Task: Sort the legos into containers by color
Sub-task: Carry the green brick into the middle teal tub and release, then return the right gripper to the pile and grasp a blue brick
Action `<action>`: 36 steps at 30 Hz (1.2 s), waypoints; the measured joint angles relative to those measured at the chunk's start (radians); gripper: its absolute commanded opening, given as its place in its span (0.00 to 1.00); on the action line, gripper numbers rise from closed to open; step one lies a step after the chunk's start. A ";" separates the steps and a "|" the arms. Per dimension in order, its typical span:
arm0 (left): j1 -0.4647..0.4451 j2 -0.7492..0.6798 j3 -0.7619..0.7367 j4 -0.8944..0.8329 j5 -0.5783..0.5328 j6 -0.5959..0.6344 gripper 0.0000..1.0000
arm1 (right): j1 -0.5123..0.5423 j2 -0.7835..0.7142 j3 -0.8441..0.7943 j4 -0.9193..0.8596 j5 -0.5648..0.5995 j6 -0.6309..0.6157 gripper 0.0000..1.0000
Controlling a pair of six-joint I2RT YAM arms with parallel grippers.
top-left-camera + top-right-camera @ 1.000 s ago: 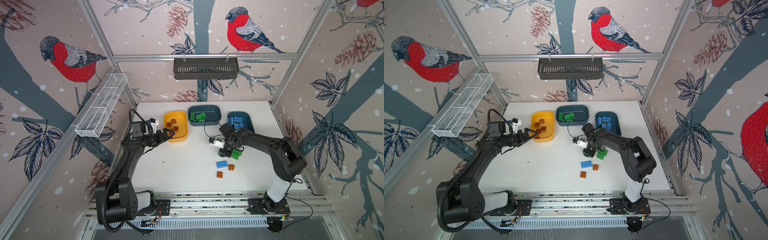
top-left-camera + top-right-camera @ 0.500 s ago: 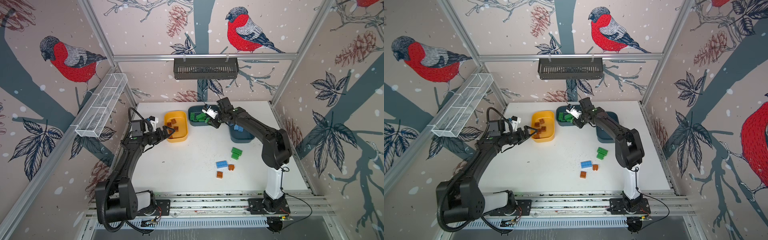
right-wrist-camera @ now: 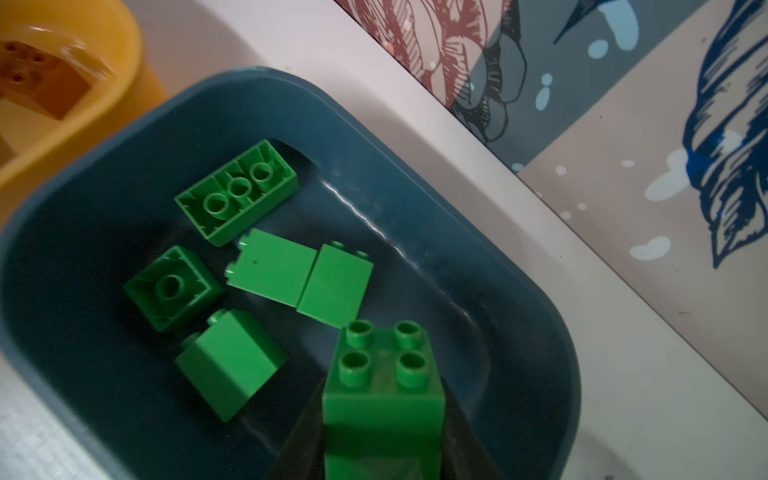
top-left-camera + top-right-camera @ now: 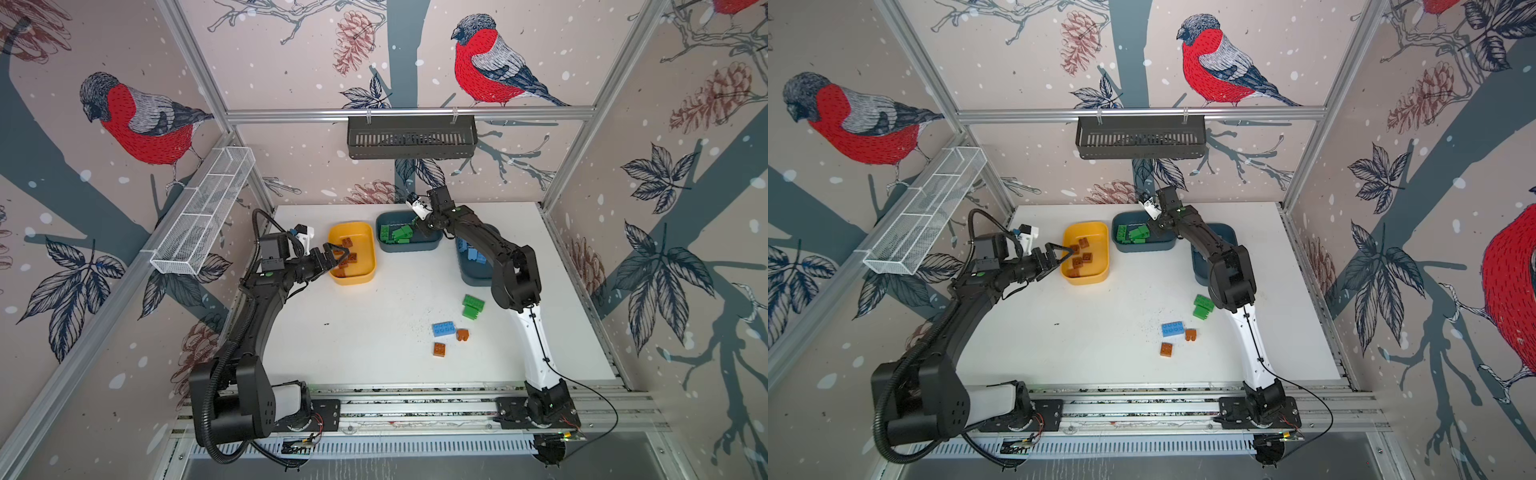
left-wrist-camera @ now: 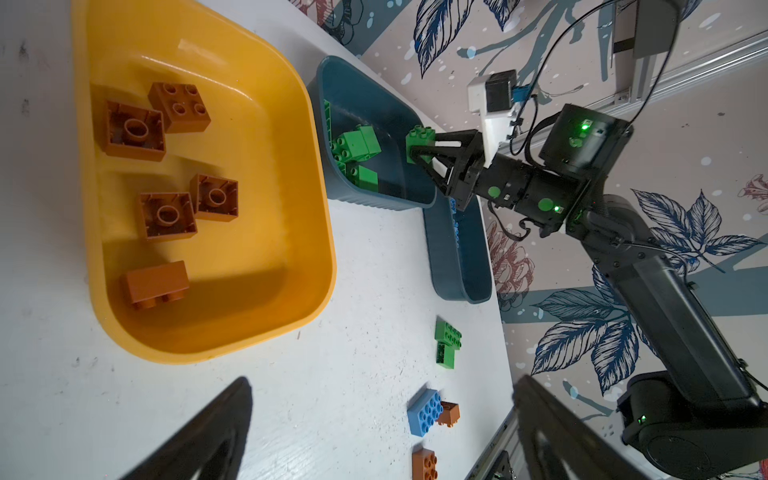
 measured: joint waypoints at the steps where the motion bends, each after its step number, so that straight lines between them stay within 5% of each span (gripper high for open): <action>1: 0.000 0.003 0.000 0.007 0.000 -0.008 0.97 | 0.000 0.007 0.002 0.006 0.002 0.006 0.45; 4: 0.000 0.014 0.003 0.032 0.000 -0.015 0.97 | 0.000 0.024 0.022 0.009 0.012 0.014 0.65; 7: 0.000 0.021 0.017 0.038 0.000 -0.032 0.97 | -0.003 0.021 0.034 0.007 -0.004 0.016 0.72; 13: 0.000 0.034 0.034 0.043 0.000 -0.035 0.97 | -0.024 -0.080 -0.045 -0.030 -0.116 0.050 0.77; 26: 0.000 0.000 0.021 -0.069 -0.021 0.052 0.97 | 0.040 -0.594 -0.724 0.010 -0.224 0.228 0.80; 36: 0.000 -0.037 -0.006 -0.158 -0.022 0.121 0.97 | 0.137 -0.916 -1.057 -0.066 -0.220 0.008 0.79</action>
